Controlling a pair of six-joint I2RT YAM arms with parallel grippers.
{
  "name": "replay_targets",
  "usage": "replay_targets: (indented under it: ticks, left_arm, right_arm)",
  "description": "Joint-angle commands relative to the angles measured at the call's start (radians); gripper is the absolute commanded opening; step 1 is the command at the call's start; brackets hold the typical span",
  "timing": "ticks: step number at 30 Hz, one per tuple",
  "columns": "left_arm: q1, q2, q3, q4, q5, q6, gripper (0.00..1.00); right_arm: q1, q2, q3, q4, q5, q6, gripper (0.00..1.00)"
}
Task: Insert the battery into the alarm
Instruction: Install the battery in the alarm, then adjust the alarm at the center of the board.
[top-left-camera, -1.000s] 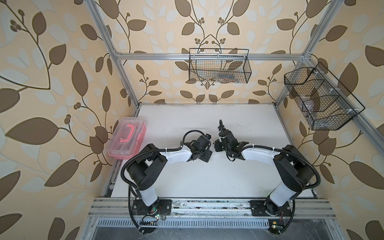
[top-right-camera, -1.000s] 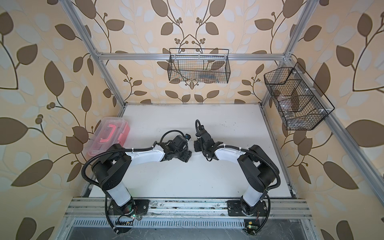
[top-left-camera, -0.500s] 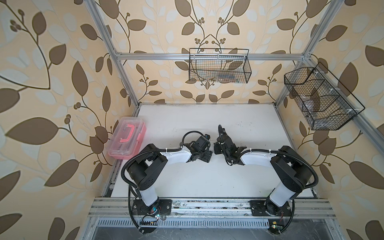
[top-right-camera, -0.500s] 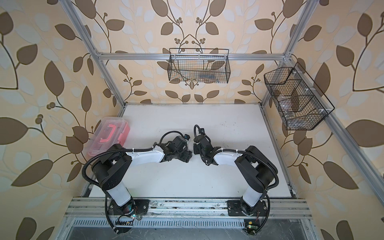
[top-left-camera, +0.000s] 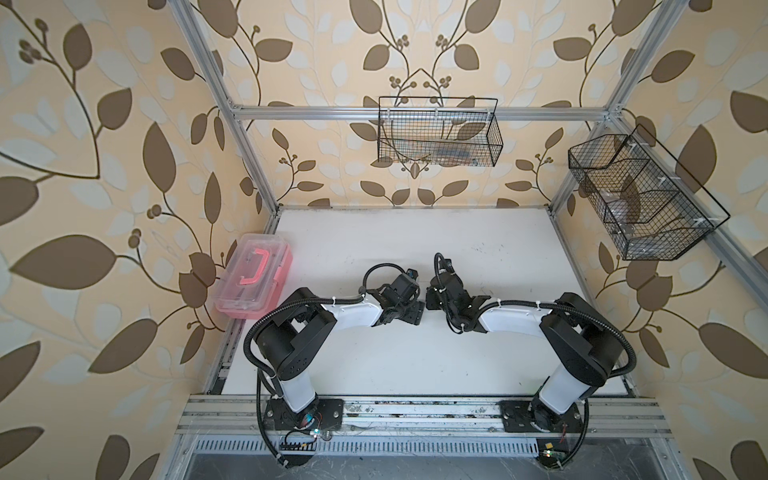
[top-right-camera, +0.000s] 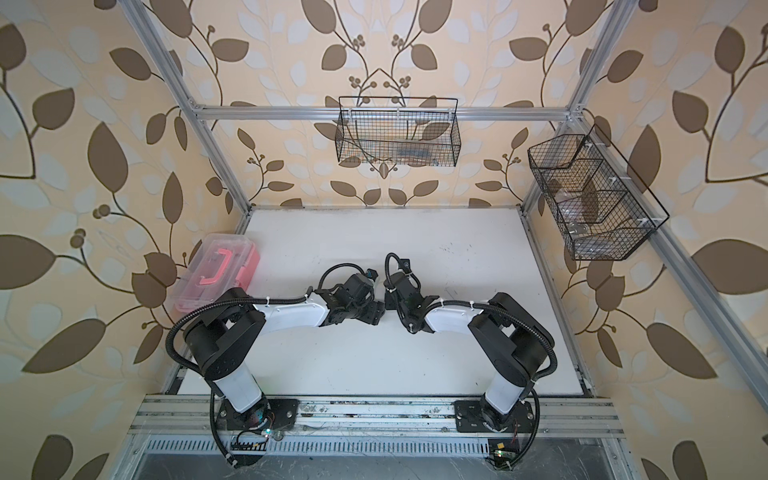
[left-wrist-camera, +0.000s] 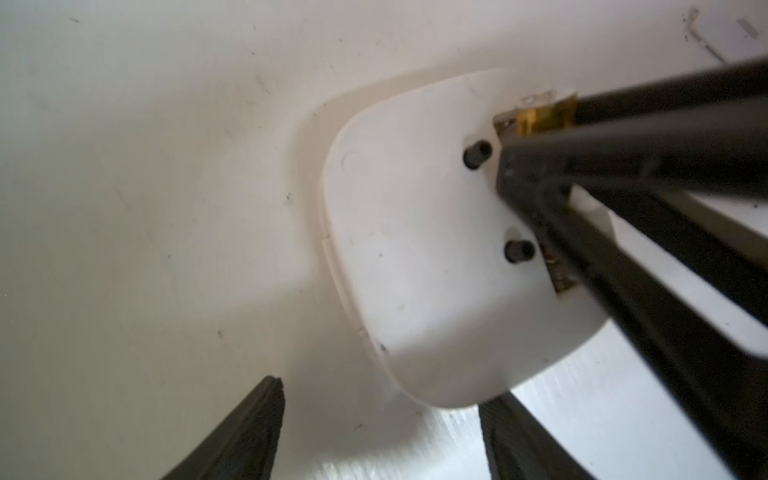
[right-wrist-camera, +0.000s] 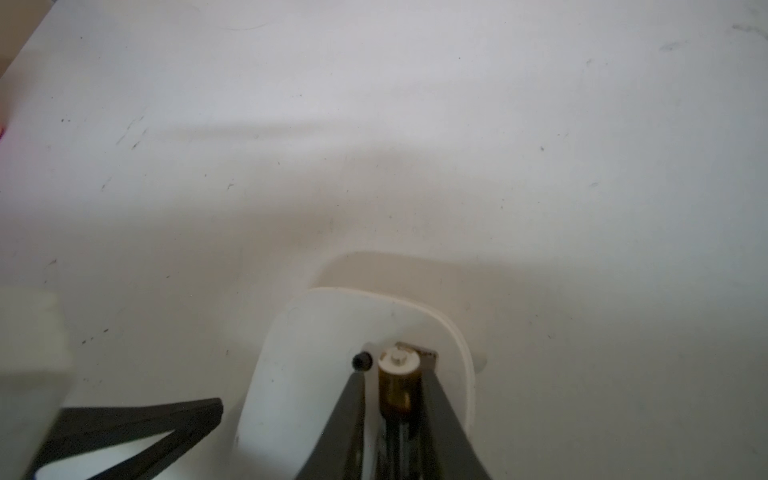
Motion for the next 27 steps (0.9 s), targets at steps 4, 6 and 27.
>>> replay_targets:
  ticks: [4,6,27]
  left_arm:
    - [-0.009,-0.013,-0.034,0.005,-0.019,-0.029,0.77]
    - [-0.009,-0.018,-0.037,-0.003,-0.027,-0.033,0.77]
    - [-0.055,0.030,0.008,-0.016,0.005,-0.001,0.78]
  right_arm:
    - [0.000,-0.027,0.022,-0.172,-0.032,0.000,0.56]
    - [-0.011,-0.041,0.036,-0.188,-0.040,-0.022,0.65]
    - [-0.247,0.057,0.279,-0.348,-0.414,-0.276,0.77]
